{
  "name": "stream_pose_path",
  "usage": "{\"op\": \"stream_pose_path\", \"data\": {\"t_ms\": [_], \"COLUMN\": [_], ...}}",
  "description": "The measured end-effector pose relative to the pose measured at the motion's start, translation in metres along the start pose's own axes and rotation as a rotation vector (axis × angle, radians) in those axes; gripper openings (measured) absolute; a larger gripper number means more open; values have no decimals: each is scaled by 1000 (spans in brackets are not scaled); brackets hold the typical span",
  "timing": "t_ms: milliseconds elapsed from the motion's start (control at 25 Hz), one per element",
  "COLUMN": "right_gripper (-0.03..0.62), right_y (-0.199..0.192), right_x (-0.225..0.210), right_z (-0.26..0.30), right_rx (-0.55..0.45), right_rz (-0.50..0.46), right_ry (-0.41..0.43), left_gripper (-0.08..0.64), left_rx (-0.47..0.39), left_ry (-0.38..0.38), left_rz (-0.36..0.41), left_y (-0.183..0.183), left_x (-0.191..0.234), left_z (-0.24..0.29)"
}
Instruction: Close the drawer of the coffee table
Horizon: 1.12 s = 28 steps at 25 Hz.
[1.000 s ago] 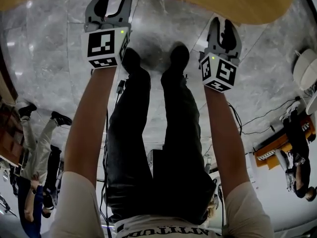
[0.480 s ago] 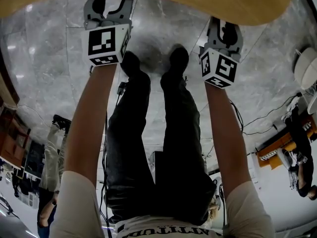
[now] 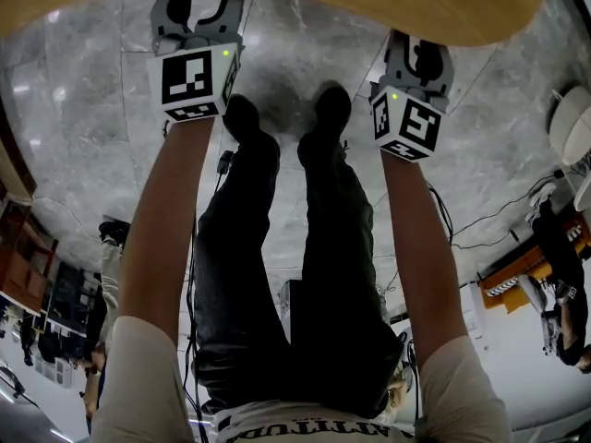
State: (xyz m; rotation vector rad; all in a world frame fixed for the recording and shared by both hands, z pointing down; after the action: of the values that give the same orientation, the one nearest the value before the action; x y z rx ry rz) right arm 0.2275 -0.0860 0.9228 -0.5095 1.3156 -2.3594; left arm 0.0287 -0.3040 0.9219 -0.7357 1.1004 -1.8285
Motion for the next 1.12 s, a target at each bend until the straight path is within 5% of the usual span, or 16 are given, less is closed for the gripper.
{"op": "stream_pose_path", "data": {"t_ms": [520,1120], "right_gripper": [135,67], "right_y": [11,132], "right_x": [7,5], "right_z": [-61,-166], "right_rx": [142,137], "right_rz": [-30,-46], "right_ry": [80,193], "left_gripper": [179,79], "left_rx": [132,118], "left_ry": [-30,-21], "left_rz": [-3,-92], "left_y": [22,144], "left_x": [-22,-53], "left_z": [-59,-187]}}
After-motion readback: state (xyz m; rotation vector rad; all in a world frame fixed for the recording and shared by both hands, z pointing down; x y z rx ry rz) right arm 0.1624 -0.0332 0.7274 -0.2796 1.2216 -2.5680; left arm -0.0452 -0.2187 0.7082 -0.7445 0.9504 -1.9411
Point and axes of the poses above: the fingertips, and each gripper's own axes: z forward along the fingers, x to its left, y out of its top, the point moved 8 cm from there along -z, backward along the fingers, and after that the axes turned 5 degrees about -y, right-handed, at the moved point
